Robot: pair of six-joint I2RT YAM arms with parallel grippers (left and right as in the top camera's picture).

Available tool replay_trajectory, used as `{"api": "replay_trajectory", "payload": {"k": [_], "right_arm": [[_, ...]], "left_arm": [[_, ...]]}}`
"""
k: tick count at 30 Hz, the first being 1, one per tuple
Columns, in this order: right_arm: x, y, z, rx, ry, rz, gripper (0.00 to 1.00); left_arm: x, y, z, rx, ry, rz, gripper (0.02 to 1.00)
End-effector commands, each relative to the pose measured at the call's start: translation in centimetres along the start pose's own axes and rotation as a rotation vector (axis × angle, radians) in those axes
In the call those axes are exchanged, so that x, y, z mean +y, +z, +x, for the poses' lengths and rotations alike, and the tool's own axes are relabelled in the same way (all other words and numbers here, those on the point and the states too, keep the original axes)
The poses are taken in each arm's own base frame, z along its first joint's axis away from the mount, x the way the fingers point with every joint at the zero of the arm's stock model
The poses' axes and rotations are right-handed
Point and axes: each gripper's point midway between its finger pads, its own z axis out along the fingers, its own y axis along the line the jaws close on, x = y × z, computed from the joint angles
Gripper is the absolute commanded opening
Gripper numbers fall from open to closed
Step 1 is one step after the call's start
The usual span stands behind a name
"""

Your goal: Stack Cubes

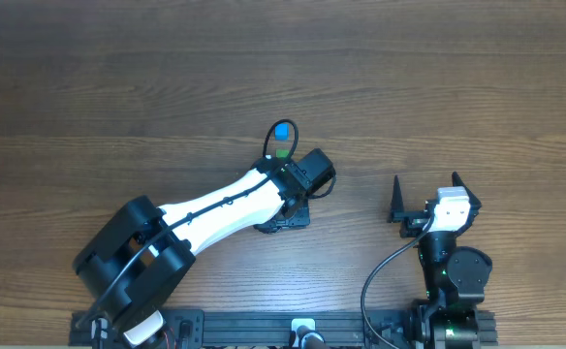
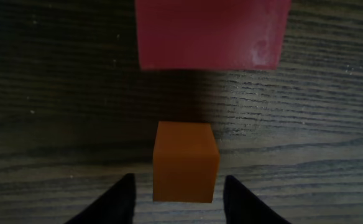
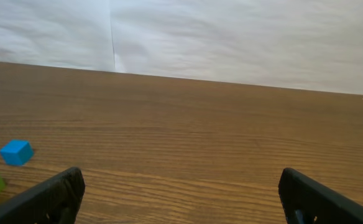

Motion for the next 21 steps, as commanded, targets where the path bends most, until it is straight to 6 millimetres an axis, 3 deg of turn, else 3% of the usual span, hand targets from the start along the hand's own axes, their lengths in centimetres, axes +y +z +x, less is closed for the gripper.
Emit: {"api": "replay_trajectory", "payload": {"k": [1,14,21], "right_arm": [[0.0,0.0,0.1,0.000,0.002,0.004,0.991],[0.0,0.0,0.1,-0.001,0.002,0.004,0.993],[0.0,0.0,0.1,0.000,0.002,0.004,0.993]], "left_arm": [[0.2,-0.2,-0.1,-0.002,-0.014,0.006,0.391],[0.2,-0.2,-0.1,-0.002,-0.029,0.006,0.189],[-0.3,-2.4,-0.7,-0.053,-0.031,0.060,0.167]]}}
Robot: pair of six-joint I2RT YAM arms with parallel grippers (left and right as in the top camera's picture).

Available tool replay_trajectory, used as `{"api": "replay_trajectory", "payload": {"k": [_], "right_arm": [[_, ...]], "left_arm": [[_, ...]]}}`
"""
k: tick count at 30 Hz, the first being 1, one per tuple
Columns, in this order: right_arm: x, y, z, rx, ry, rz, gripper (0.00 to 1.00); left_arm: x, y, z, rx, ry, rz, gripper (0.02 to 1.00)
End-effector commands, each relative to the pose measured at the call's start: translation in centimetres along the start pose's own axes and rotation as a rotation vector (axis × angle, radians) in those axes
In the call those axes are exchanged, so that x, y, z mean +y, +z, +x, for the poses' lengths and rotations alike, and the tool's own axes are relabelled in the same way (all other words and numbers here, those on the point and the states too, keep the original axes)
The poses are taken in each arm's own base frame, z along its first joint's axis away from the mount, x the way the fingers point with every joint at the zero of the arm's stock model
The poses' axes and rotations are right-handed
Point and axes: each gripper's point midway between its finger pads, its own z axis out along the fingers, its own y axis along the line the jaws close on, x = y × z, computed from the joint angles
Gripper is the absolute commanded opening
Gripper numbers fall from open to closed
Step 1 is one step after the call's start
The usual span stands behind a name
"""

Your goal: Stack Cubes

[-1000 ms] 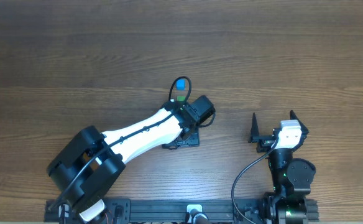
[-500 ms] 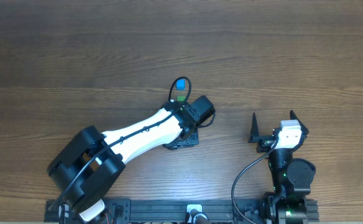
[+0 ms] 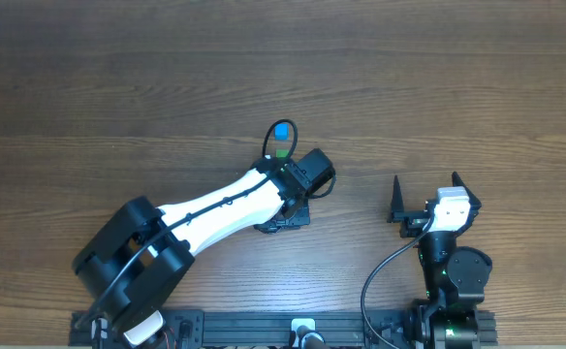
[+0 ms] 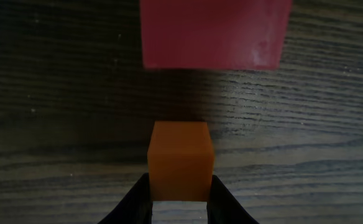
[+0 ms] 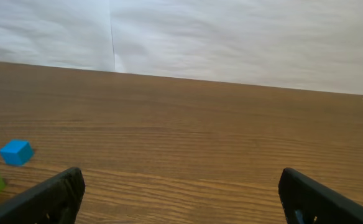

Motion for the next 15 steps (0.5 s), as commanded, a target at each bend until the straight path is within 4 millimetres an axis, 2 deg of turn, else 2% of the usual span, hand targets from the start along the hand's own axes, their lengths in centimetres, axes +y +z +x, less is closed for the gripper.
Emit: {"api": "replay_trajectory", "payload": {"k": [1,9,15], "right_arm": [[0.0,0.0,0.1,-0.001,0.002,0.004,0.991],[0.0,0.0,0.1,0.000,0.002,0.004,0.991],[0.0,0.0,0.1,0.000,0.002,0.004,0.991]], "left_arm": [[-0.4,-2.8,-0.9,-0.064,-0.020,0.067,0.163],[-0.2,-7.2,-2.6,-0.154,-0.041,0.100,0.126],[-0.7,-9.4,-5.4,-0.194,-0.020,0.121,0.110]]}}
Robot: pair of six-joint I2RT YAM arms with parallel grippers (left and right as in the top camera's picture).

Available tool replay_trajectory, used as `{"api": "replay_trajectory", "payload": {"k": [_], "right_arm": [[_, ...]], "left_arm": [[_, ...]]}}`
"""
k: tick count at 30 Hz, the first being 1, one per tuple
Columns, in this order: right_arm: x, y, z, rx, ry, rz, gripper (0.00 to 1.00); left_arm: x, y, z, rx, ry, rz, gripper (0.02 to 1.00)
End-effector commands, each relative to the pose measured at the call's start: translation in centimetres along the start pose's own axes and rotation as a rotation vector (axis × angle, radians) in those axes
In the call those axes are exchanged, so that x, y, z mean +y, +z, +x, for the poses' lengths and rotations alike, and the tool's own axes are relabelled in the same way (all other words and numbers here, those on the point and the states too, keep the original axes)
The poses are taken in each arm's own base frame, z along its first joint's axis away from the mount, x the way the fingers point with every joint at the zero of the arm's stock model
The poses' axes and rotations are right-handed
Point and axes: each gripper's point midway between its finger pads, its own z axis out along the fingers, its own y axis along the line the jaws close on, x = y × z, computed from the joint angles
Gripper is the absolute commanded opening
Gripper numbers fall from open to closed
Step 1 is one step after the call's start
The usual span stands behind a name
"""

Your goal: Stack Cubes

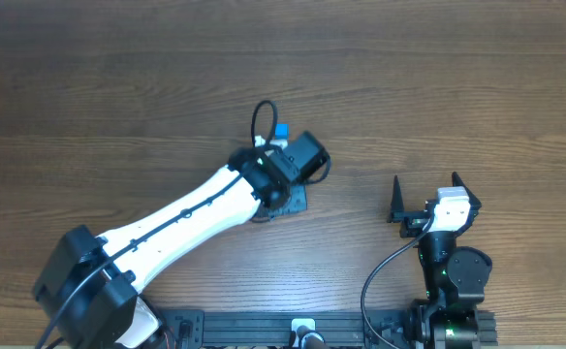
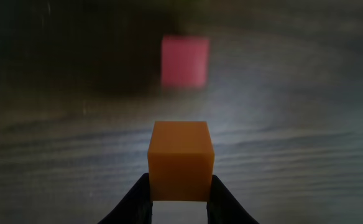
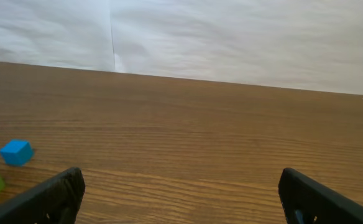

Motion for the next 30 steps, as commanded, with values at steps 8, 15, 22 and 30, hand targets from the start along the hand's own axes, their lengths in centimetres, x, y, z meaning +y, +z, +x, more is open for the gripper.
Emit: {"api": "replay_trajectory", "payload": {"k": [8,15,22,30], "right_arm": [[0.0,0.0,0.1,0.000,0.003,0.004,0.991],[0.0,0.0,0.1,0.000,0.002,0.004,0.993],[0.0,0.0,0.1,0.000,0.003,0.004,0.991],[0.0,0.0,0.1,0.000,0.002,0.004,0.993]], "left_arm": [[-1.4,-0.7,-5.3,-0.055,0.029,0.029,0.095],[-1.4,1.2,-4.6,0.009,0.045,-0.001,0.093],[-0.6,1.2,-4.0,0.036,0.048,-0.031,0.093],[-0.6,1.3,-4.0,0.037,0.048,-0.033,0.091]]}}
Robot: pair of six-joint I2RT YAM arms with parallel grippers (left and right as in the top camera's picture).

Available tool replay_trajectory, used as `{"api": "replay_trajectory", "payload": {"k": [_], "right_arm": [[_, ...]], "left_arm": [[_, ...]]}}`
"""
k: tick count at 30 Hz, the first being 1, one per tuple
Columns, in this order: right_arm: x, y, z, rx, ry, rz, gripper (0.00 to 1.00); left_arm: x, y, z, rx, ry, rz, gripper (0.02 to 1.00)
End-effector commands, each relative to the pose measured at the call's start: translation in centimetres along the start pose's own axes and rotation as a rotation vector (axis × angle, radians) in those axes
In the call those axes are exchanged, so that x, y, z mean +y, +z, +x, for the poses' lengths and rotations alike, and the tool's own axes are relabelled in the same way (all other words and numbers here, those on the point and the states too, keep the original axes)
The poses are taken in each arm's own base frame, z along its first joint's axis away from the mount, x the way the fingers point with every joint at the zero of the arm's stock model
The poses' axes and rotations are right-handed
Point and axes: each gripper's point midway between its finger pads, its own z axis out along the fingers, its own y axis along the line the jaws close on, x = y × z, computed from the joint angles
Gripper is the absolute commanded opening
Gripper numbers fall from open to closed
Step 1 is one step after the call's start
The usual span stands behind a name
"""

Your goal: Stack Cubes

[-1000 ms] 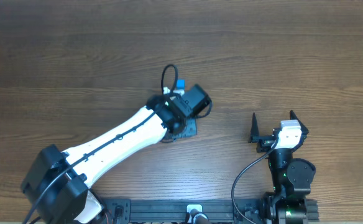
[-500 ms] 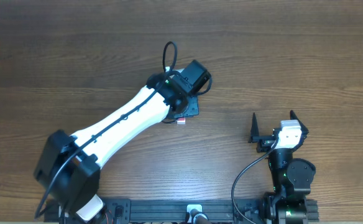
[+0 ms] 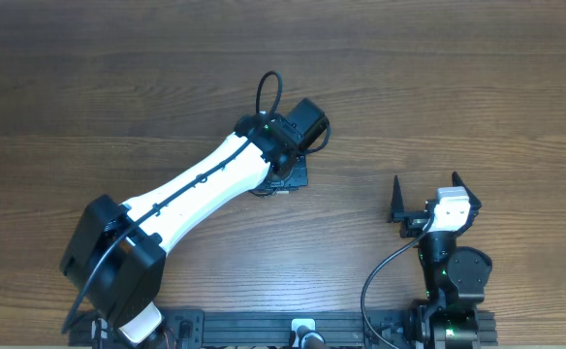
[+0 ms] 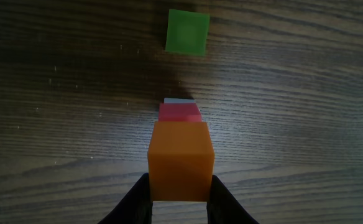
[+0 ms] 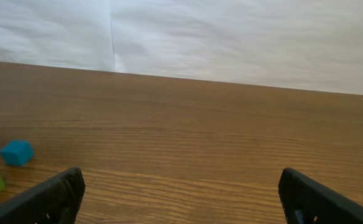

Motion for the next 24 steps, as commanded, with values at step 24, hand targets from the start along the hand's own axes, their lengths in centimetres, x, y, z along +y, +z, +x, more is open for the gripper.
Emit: {"api": "replay_trajectory", "payload": {"k": [24], "right_arm": [[-0.02,-0.01,0.14,0.000,0.002,0.004,0.991]], "left_arm": [[-0.20,0.65,-0.22,0.039,0.011,0.014,0.091]]}}
